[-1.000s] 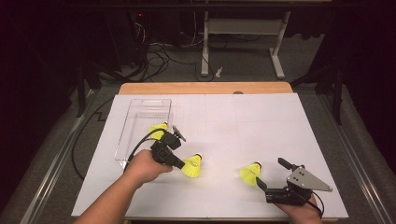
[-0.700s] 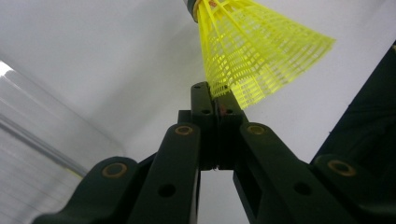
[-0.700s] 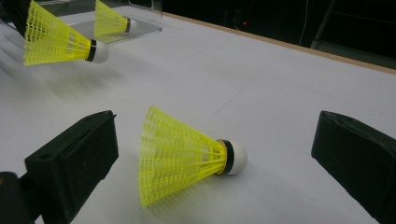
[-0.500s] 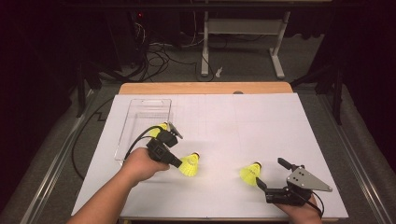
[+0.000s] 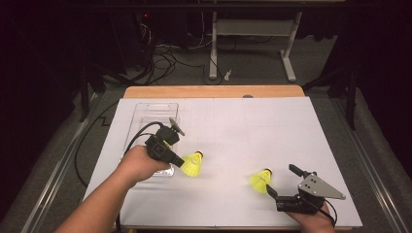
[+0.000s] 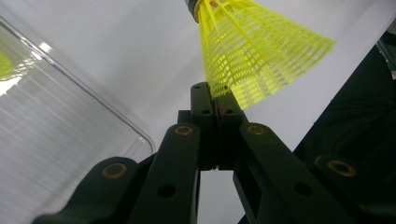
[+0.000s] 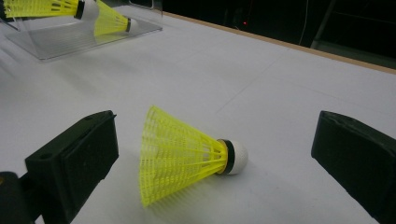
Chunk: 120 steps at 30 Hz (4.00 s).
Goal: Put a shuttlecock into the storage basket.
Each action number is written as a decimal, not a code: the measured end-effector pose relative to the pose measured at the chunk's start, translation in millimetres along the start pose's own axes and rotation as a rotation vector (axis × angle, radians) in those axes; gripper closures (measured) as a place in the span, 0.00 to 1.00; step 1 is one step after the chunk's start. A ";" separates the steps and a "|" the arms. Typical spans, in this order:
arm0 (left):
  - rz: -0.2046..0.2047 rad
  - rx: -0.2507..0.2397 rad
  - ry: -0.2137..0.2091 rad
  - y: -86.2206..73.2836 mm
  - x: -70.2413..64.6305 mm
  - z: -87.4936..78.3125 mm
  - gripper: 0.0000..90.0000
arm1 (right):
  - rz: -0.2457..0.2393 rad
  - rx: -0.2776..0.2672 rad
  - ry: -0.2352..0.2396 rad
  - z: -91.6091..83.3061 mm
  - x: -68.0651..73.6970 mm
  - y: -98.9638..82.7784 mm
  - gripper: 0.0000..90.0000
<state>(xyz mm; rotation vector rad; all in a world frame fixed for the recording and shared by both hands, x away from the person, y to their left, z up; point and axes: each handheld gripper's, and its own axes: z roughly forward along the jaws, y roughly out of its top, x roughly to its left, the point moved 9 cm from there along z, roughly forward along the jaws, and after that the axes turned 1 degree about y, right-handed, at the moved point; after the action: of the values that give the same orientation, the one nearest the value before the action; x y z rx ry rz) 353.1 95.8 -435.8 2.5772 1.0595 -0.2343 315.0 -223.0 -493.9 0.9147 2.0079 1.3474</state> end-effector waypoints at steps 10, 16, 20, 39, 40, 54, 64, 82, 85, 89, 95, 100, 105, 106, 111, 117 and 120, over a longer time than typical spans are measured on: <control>-0.013 -0.012 0.011 6.0 4.6 -19.9 1.00 | 0.000 0.000 0.001 0.0 0.1 -0.1 0.02; -0.019 -0.008 0.022 5.6 7.7 -27.8 1.00 | 0.001 0.001 0.001 0.1 -0.2 -0.4 0.02; -0.029 -0.009 0.026 5.4 10.7 -32.2 1.00 | 0.003 0.001 0.003 0.3 0.4 -0.3 0.02; -0.140 -0.040 0.084 -10.5 47.1 -52.3 1.00 | 0.004 0.004 0.003 0.7 -0.1 -1.1 0.02; -0.143 -0.042 0.084 -11.0 48.1 -52.8 1.00 | 0.005 0.005 0.003 0.8 0.0 -1.3 0.02; -0.202 -0.059 0.095 -26.8 67.7 -62.3 1.00 | 0.003 0.008 0.003 1.1 0.3 -1.7 0.02; -0.248 -0.063 0.100 -39.9 81.6 -58.4 1.00 | -0.001 0.009 0.005 0.9 0.3 -1.8 0.02; -0.302 -0.074 0.114 -50.0 101.1 -59.4 1.00 | -0.002 0.012 0.009 2.1 1.5 -2.3 0.02; -0.304 -0.068 0.126 -46.2 104.8 -63.6 1.00 | 0.001 0.012 0.007 1.7 1.0 -2.5 0.02; -0.317 -0.073 0.137 -38.2 110.2 -69.1 1.00 | 0.007 0.011 0.005 1.0 1.0 -2.8 0.02; -0.324 -0.084 0.138 -23.7 115.3 -71.8 1.00 | 0.012 0.012 0.006 1.1 -0.5 -3.6 0.02; -0.339 -0.095 0.130 -14.2 120.1 -74.7 1.00 | 0.010 0.011 0.008 0.3 -0.5 -3.5 0.02; -0.359 -0.092 0.139 -9.9 127.9 -78.0 1.00 | 0.016 0.008 0.005 -0.7 -1.1 -3.4 0.02; -0.362 -0.096 0.143 -9.0 129.6 -78.5 1.00 | 0.015 0.008 0.005 -0.9 -1.3 -3.4 0.02; -0.384 -0.098 0.138 -8.4 138.1 -75.5 1.00 | 0.015 0.006 0.006 -1.4 -1.1 -3.2 0.02; -0.405 -0.094 0.142 -10.7 146.9 -70.8 1.00 | 0.017 0.010 0.006 -0.6 -0.7 -4.0 0.02; -0.419 -0.088 0.149 -13.0 152.2 -68.5 1.00 | 0.015 0.013 0.007 -0.2 -0.4 -4.4 0.02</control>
<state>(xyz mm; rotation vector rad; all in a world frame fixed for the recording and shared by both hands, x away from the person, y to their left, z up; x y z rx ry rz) 453.1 228.8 -417.8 2.2995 1.6226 -0.0932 314.1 -224.6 -497.9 0.9332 2.0212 1.3494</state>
